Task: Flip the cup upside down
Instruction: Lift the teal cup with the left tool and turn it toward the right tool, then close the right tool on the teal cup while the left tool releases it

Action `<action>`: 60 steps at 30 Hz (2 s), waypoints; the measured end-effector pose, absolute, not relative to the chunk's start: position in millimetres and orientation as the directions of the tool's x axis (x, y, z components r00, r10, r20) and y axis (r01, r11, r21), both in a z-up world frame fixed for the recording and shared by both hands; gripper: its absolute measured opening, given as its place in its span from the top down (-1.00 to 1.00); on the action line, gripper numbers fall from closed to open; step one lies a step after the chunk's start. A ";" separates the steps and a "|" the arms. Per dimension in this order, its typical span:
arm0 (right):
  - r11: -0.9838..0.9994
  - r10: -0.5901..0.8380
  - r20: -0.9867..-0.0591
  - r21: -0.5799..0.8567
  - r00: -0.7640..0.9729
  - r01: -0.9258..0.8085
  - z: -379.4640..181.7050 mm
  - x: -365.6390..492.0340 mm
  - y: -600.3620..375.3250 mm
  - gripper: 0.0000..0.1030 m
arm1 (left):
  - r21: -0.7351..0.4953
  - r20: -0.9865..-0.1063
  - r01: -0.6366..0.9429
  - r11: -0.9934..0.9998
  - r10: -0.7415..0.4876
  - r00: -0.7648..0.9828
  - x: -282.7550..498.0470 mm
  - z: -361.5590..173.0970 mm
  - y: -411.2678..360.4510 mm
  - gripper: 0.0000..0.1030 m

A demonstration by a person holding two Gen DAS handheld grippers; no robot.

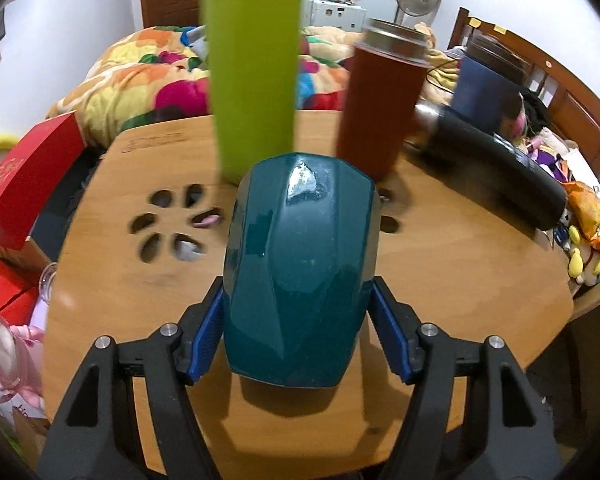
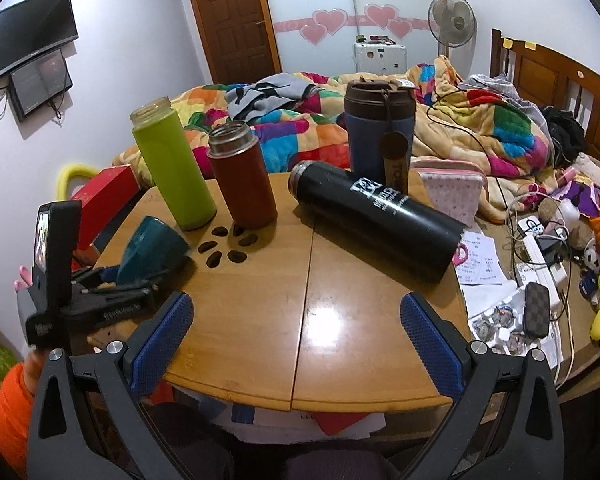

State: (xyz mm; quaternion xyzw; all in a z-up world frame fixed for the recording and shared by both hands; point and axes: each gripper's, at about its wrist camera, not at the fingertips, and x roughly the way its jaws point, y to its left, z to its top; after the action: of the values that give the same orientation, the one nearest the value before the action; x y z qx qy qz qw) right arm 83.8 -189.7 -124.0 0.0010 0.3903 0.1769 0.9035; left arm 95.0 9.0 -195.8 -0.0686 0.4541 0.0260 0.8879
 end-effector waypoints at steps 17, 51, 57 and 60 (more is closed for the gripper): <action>0.939 0.314 -0.718 0.138 0.622 -0.314 -133.3 78.3 -192.7 -1.00 | -0.187 -0.793 0.073 0.980 -0.194 0.578 57.3 -161.6 -21.4 -0.32; 0.844 0.444 -0.750 0.168 0.490 -0.508 -196.3 90.3 -96.5 -0.04 | -0.203 -0.729 0.108 0.973 -0.224 0.647 77.5 -142.5 -8.5 0.65; 0.838 0.451 -0.737 0.155 0.504 -0.523 -188.5 87.1 -92.6 -0.04 | -0.220 -0.714 0.118 0.968 -0.242 0.657 79.6 -138.7 -14.1 0.77; 0.835 0.458 -0.730 0.157 0.508 -0.527 -184.8 86.4 -95.7 -0.03 | -0.227 -0.707 0.111 0.967 -0.242 0.664 78.8 -135.9 -9.0 0.77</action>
State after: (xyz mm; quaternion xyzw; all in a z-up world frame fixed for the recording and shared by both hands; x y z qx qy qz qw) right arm 86.4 -95.7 -184.8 -0.0429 0.4065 0.2840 0.8673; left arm 78.8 -9.0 -135.9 -0.0825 0.3980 -0.0973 0.9085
